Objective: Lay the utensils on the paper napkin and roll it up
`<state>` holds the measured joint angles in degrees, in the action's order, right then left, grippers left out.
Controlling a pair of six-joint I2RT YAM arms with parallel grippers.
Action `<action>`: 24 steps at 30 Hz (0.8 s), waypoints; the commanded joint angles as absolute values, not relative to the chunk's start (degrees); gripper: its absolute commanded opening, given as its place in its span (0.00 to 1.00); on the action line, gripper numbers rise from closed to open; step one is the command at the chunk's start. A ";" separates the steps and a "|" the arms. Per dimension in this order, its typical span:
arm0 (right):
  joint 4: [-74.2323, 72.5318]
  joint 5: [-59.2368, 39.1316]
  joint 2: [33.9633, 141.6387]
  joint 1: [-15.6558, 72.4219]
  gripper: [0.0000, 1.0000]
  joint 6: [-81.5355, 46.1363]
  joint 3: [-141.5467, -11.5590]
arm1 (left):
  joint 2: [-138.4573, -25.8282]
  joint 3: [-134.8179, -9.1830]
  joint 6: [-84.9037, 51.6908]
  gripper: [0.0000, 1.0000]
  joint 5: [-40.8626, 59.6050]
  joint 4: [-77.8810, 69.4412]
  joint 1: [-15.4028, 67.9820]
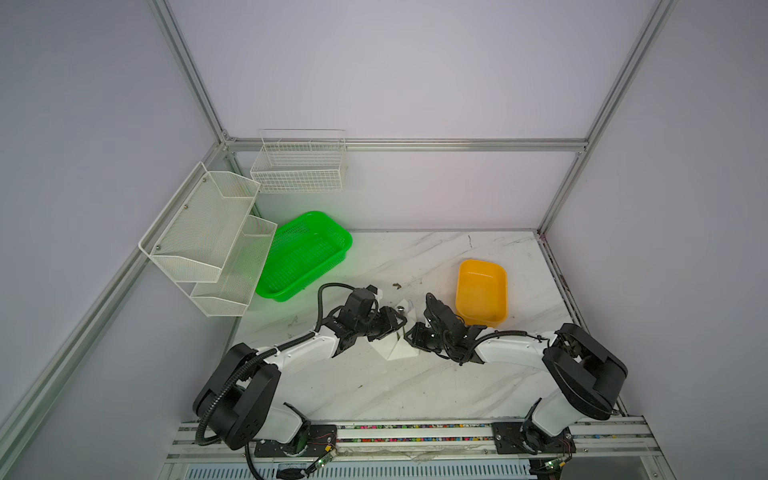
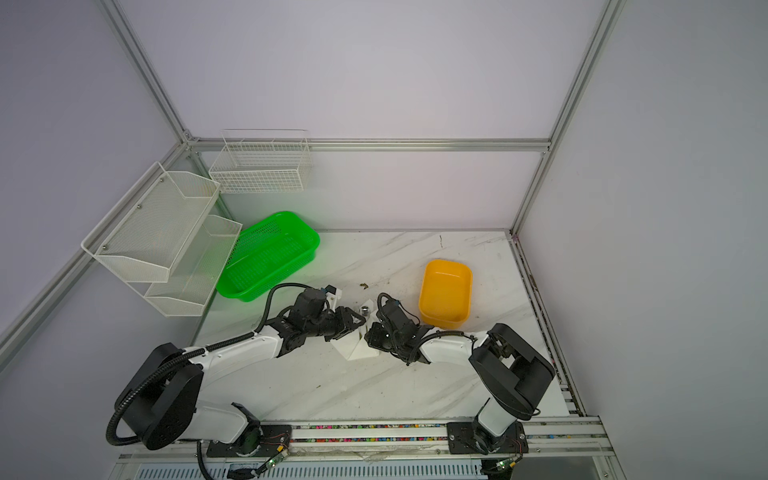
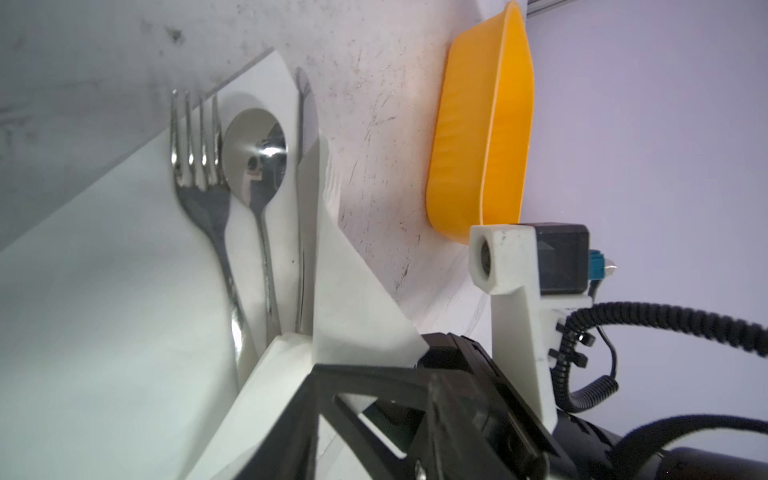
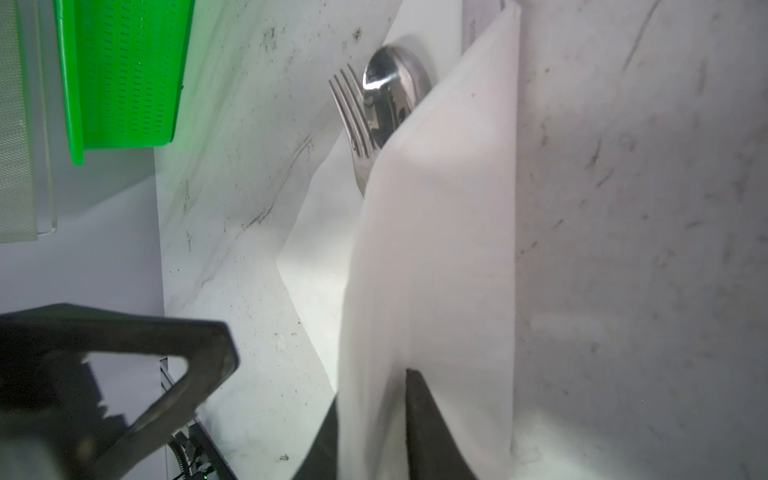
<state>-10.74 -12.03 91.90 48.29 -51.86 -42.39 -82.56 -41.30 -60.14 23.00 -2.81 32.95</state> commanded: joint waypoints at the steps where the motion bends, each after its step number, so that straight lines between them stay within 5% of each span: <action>1: -11.15 -13.74 92.77 48.97 0.29 -50.92 -43.25 | -84.30 -41.00 -61.57 0.55 26.50 -7.48 32.09; 11: -12.86 -15.07 92.54 49.37 0.39 -50.59 -42.05 | -87.71 -42.79 -60.91 0.74 26.87 -6.85 30.85; 24: -16.18 -16.88 89.47 49.33 0.46 -49.97 -38.90 | -90.60 -45.35 -59.16 0.75 28.41 -5.68 29.99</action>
